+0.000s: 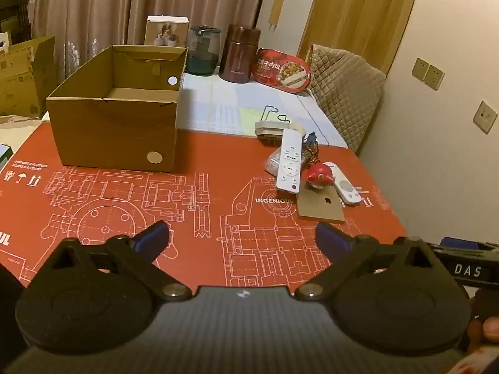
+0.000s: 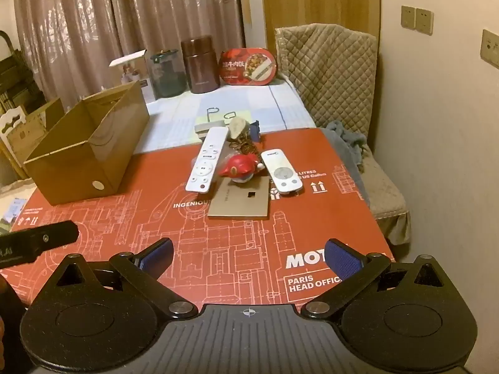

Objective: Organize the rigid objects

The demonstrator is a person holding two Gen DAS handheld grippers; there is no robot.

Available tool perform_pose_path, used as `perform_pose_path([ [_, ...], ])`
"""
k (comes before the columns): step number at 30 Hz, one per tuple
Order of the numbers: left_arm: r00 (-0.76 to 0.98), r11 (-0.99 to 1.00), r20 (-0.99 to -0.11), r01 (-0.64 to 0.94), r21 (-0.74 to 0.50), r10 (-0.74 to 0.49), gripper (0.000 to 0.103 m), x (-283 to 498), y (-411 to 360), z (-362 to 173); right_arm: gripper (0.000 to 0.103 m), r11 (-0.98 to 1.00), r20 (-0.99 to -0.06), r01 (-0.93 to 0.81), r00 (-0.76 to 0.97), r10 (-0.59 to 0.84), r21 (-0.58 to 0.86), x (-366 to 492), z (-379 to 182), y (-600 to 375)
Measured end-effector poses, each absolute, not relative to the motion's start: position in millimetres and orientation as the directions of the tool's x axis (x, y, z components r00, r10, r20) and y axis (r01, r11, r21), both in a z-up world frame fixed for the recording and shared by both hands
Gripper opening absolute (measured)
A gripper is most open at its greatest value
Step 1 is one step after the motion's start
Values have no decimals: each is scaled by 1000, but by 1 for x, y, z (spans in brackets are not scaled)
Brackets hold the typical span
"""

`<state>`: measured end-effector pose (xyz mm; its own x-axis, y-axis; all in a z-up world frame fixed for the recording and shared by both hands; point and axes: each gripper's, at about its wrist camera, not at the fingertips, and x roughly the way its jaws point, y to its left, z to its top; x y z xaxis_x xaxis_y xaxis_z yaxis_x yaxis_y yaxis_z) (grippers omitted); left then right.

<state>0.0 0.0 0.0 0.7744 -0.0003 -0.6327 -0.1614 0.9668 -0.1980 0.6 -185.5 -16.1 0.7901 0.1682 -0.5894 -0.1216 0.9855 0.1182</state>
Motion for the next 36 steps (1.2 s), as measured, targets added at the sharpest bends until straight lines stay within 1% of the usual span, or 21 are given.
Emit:
perform_pose_path([
  [1, 774, 968, -634, -158, -197, -3, 94, 0, 0, 0, 101, 985, -589, -120, 790, 168, 120, 1, -16, -186],
  [2, 773, 968, -635, -158, -196, -2, 94, -1, -1, 0, 101, 989, -590, -118, 793, 148, 90, 0, -16, -186],
  [11, 758, 966, -653, -168, -198, -2, 92, 3, 2, -4, 101, 989, -600, -115, 786, 149, 95, -3, -19, -187],
  [36, 754, 968, -656, -154, -200, -15, 92, 0, -1, -10, 101, 988, -601, -117, 784, 155, 101, 0, -22, -189],
])
